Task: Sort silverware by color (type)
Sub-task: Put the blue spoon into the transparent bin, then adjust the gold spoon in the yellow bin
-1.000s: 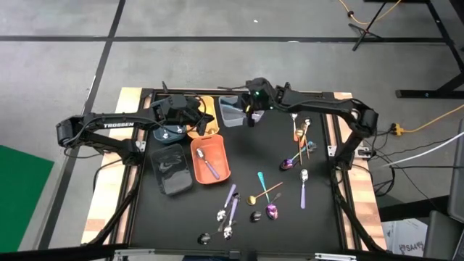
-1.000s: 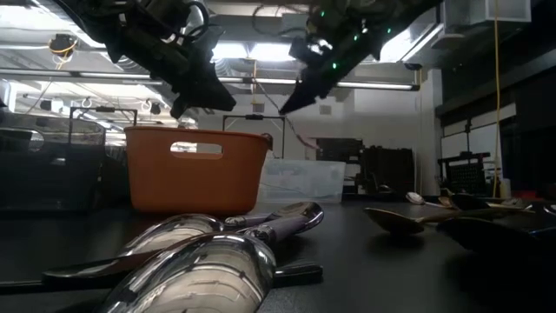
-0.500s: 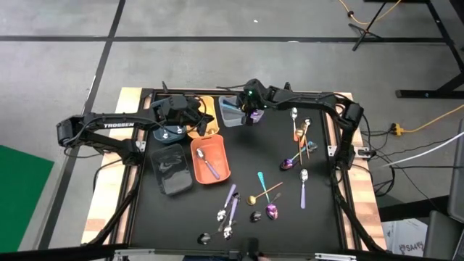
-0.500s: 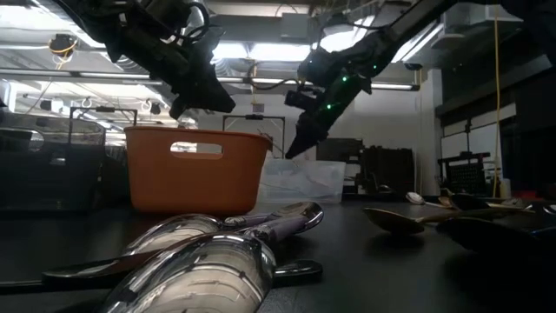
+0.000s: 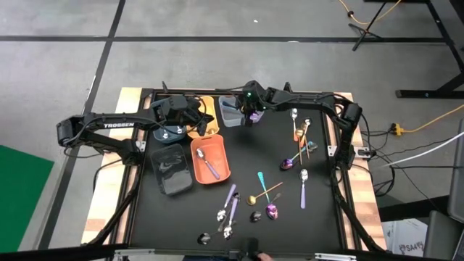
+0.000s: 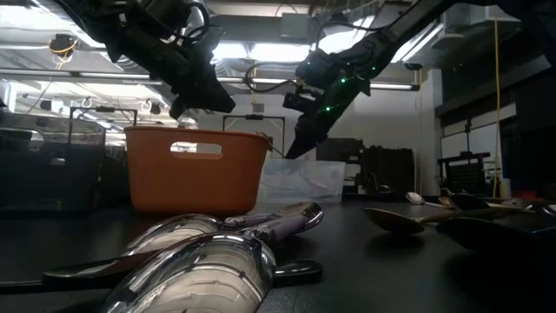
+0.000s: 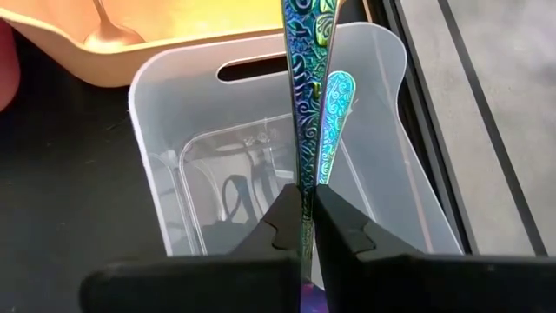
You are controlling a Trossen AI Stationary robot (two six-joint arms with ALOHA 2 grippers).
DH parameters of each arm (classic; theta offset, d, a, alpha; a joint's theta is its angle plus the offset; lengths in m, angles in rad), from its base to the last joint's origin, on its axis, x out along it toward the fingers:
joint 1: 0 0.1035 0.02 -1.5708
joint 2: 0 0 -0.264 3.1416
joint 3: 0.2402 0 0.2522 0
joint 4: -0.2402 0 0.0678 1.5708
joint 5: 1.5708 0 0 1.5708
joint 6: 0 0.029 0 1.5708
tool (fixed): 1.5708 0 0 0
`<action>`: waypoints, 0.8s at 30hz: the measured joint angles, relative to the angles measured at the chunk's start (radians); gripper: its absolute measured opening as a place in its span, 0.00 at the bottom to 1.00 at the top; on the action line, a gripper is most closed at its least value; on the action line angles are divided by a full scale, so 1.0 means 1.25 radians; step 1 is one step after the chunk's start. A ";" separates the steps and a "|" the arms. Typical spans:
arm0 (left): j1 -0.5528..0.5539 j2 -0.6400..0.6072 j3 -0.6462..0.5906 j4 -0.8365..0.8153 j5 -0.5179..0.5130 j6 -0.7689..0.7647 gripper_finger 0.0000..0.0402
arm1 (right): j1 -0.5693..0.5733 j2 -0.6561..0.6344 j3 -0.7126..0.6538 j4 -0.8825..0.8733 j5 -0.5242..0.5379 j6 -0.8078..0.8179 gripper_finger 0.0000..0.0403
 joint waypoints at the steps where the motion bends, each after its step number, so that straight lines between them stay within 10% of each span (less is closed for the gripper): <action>1: 0.000 0.000 0.000 0.000 0.000 0.000 0.14 | 0.000 0.000 0.000 0.000 0.000 0.000 0.04; 17: 0.007 -0.018 0.000 -0.013 0.075 0.091 0.14 | 0.000 0.000 0.000 0.000 -0.001 0.000 0.17; 24: 0.012 -0.046 0.155 -0.413 0.062 0.160 0.12 | 0.000 0.000 0.000 0.000 -0.001 0.000 0.17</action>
